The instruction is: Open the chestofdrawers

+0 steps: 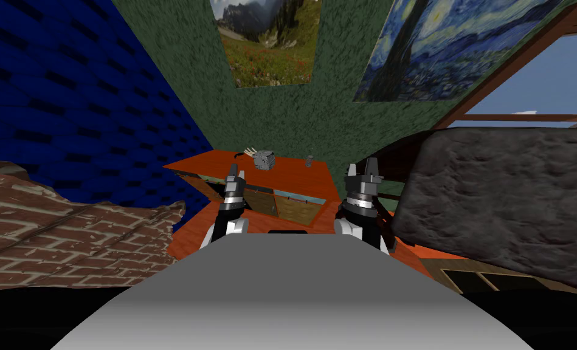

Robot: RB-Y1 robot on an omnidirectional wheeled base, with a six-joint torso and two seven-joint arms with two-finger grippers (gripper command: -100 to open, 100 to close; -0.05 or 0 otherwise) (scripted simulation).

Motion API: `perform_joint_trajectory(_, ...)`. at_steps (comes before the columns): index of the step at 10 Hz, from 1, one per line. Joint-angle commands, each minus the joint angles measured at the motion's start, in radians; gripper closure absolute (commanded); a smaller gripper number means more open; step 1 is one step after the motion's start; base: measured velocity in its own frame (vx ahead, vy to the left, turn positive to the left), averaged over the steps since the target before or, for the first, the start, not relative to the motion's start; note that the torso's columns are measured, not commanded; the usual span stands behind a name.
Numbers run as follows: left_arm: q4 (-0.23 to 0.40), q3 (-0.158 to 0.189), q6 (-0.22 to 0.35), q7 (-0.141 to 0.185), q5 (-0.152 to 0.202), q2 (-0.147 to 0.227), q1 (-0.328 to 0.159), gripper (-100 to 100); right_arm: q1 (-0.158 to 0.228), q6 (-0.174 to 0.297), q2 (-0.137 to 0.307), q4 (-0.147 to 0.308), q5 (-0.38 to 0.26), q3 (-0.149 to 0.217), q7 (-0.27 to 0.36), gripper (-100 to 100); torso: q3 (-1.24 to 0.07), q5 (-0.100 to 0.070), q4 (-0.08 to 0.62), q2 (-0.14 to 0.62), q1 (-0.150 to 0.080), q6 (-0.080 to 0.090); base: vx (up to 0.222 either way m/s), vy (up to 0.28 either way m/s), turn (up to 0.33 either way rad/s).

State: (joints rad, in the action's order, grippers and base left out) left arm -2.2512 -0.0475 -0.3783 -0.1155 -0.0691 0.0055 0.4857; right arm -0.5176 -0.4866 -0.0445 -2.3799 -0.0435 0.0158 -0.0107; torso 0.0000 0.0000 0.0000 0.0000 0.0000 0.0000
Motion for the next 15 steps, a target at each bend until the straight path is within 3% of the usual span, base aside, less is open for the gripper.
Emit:
perform_joint_trajectory(1, 0.000, 0.000, 0.000, 0.000, 0.000, 0.000, 0.000, 0, 0.000, 0.000, 0.000, 0.000, 0.000, 0.000, 0.000, 0, -0.082, 0.000, 0.041, 0.040, 0.000, 0.000, 0.000, 0.000, 0.000)
perform_joint_trajectory(9, 0.000, 0.000, 0.000, 0.000, 0.000, 0.000, 0.000, 0, 0.000, 0.000, 0.000, 0.000, 0.000, 0.000, 0.000, 0, -1.234, 0.000, 0.617, 0.618, 0.000, 0.000, 0.000, 0.000, 0.000)
perform_joint_trajectory(10, 0.005, -0.001, 0.002, -0.001, -0.001, 0.031, -0.001, -100, 0.000, 0.000, 0.000, 0.000, 0.000, 0.000, 0.000, 0, -1.382, 0.000, 0.691, 0.691, 0.000, 0.000, 0.002, -0.011, -0.006)
perform_joint_trajectory(12, 0.019, -0.002, 0.008, -0.002, -0.003, 0.070, -0.004, -100, 0.000, 0.000, 0.000, 0.000, 0.000, 0.000, 0.000, 0, -1.470, 0.000, 0.734, 0.735, -0.001, 0.000, -0.001, -0.028, -0.012)
perform_joint_trajectory(15, 0.081, -0.010, 0.035, -0.008, -0.014, 0.123, -0.018, -100, 0.000, 0.000, 0.000, 0.000, 0.000, 0.000, 0.000, 0, -1.476, -0.001, 0.738, 0.738, -0.003, 0.000, -0.011, -0.092, -0.032)
